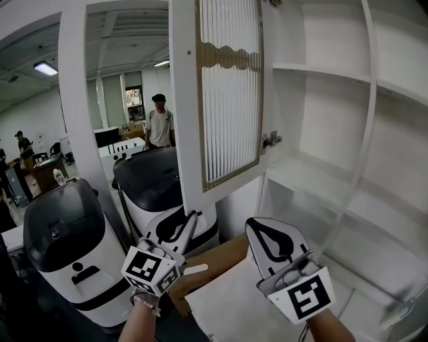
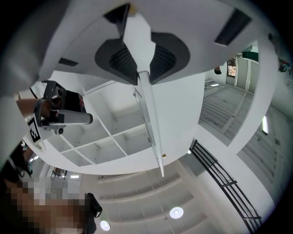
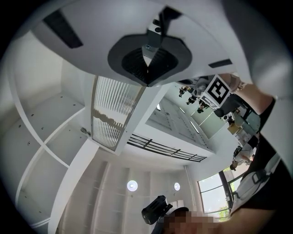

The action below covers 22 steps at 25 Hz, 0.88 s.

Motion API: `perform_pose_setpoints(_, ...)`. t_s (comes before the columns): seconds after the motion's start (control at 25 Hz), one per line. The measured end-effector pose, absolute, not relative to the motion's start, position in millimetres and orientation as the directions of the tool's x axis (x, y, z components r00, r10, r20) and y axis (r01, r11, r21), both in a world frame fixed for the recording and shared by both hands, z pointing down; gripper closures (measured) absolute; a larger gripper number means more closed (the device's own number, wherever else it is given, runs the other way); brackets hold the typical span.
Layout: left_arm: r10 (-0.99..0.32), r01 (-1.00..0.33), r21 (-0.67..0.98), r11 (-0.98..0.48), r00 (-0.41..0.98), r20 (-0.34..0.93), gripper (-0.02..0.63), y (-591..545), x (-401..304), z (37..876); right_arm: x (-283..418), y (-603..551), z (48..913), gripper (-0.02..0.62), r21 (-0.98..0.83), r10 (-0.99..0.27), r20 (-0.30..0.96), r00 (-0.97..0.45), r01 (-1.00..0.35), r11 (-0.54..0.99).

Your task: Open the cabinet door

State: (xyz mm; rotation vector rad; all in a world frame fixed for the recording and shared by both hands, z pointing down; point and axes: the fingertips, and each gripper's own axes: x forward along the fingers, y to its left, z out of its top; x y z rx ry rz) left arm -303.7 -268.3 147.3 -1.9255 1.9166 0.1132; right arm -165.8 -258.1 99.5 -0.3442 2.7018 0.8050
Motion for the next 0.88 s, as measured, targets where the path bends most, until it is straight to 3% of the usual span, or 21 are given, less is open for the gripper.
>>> perform_pose_setpoints(0.88, -0.935, -0.969, -0.238, 0.064, 0.025, -0.353, 0.517, -272.9, -333.0, 150.3, -202.0, -248.2, 136.7, 0.594, 0.466, -0.082, -0.283, -0.956, -0.211, 0.859)
